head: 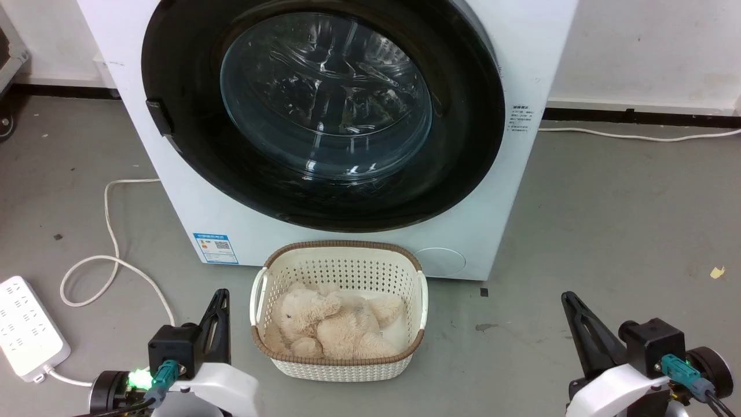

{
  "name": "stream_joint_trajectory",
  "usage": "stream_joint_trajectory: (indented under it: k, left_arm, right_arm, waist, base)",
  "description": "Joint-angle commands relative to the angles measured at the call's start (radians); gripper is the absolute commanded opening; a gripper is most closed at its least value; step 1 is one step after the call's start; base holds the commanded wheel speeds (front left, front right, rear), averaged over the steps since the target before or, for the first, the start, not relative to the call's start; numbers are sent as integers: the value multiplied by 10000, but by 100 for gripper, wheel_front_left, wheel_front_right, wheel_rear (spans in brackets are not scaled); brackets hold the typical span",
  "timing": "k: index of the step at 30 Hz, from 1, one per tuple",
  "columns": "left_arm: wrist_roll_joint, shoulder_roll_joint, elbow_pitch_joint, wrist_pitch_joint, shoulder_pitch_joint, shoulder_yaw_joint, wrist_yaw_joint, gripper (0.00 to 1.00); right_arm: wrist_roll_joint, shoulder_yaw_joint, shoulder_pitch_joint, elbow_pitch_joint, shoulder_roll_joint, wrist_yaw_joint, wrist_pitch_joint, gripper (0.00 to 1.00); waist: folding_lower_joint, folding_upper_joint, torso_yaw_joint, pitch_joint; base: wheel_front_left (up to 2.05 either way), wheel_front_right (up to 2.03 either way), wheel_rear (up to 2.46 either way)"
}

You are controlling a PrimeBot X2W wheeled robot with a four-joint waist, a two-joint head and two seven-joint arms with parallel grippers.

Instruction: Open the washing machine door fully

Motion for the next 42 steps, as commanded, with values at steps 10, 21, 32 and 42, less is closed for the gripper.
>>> stream_joint_trajectory:
  k: [10, 21, 32, 42]
  left_arm:
    - [89, 10, -37, 5, -24, 7, 24, 0]
    - [89, 10, -37, 5, -24, 7, 24, 0]
    - [89, 10, -37, 5, -24, 7, 24, 0]
    - [89, 10, -37, 5, -24, 7, 24, 0]
  right_arm:
    - [-53, -5, -120, -47, 49, -15, 3, 0]
    - [-53, -5, -120, -47, 49, -15, 3, 0]
    - [-53, -5, -120, -47, 49, -15, 3, 0]
    - [-53, -5, -120, -47, 49, -15, 3, 0]
  waist:
    - [0, 0, 0, 0]
    - [0, 0, 0, 0]
    - [0, 0, 0, 0]
    - [0, 0, 0, 0]
  base:
    - [0, 0, 0]
    - [0, 0, 0]
    - [0, 0, 0]
    - [0, 0, 0]
